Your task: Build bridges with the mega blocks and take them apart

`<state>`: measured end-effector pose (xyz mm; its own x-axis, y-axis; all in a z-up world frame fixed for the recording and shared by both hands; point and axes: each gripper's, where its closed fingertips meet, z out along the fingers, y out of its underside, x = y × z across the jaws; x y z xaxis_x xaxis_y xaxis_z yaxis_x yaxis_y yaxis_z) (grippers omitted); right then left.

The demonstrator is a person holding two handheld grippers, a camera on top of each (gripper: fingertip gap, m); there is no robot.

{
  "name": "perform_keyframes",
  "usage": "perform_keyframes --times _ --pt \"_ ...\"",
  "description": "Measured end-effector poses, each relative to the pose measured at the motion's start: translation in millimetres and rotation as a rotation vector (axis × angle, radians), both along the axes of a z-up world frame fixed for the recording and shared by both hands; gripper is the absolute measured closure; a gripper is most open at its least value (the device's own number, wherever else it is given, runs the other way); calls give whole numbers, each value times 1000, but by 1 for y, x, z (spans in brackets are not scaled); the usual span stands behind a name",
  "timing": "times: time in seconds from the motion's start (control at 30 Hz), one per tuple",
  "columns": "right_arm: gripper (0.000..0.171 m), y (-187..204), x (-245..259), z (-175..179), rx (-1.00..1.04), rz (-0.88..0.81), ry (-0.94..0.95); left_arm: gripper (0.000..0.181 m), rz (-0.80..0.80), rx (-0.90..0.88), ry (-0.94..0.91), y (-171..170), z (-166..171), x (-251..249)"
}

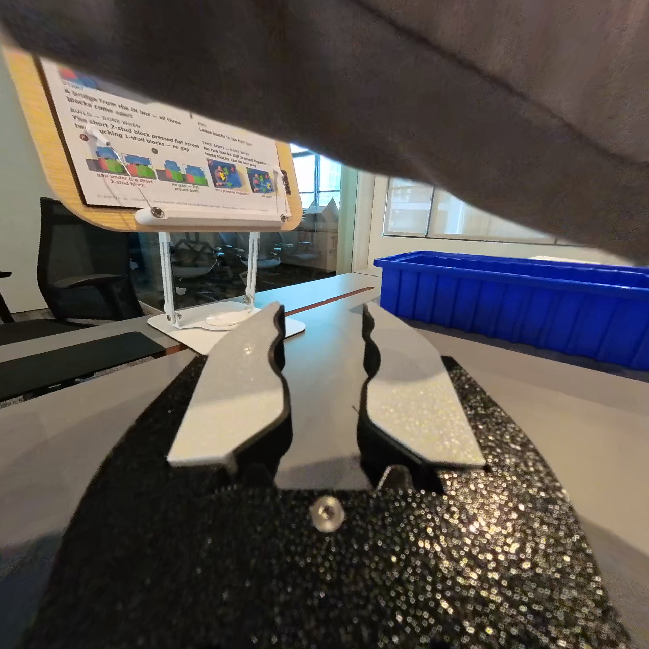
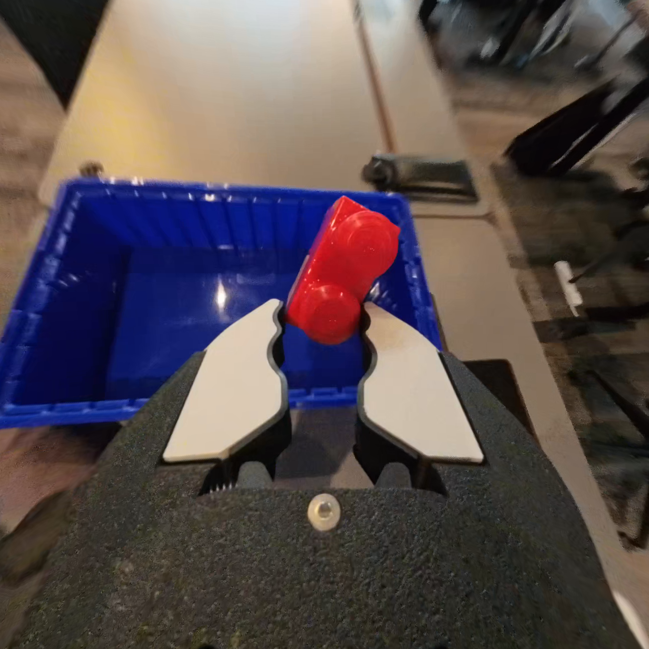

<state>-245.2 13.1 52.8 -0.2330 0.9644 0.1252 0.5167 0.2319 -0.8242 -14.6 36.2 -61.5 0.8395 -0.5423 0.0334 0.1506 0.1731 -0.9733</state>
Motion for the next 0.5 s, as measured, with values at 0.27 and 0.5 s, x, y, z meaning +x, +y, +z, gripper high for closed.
perform_keyframes --times 0.27,0.5 --pt "131 45 217 -20 -107 -419 519 137 0 -5 -27 1 1 -3" --pt "131 36 288 -115 -56 -562 599 125 -29 7 -100 -2 5 -10"
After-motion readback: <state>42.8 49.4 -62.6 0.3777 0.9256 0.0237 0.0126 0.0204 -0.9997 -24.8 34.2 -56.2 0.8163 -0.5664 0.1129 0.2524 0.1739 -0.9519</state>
